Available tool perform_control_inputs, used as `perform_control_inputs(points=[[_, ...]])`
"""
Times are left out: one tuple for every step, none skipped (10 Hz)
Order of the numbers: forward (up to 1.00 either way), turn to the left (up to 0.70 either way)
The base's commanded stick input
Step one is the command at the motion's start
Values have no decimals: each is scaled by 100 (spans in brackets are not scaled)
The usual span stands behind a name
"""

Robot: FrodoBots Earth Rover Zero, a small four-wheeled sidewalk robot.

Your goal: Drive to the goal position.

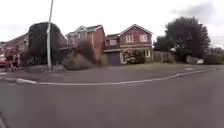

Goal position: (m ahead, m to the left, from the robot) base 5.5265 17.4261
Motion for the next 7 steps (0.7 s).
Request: perform_control_inputs(points=[[98,10],[98,27],[98,38],[98,39],[98,39],[98,39],[98,39]])
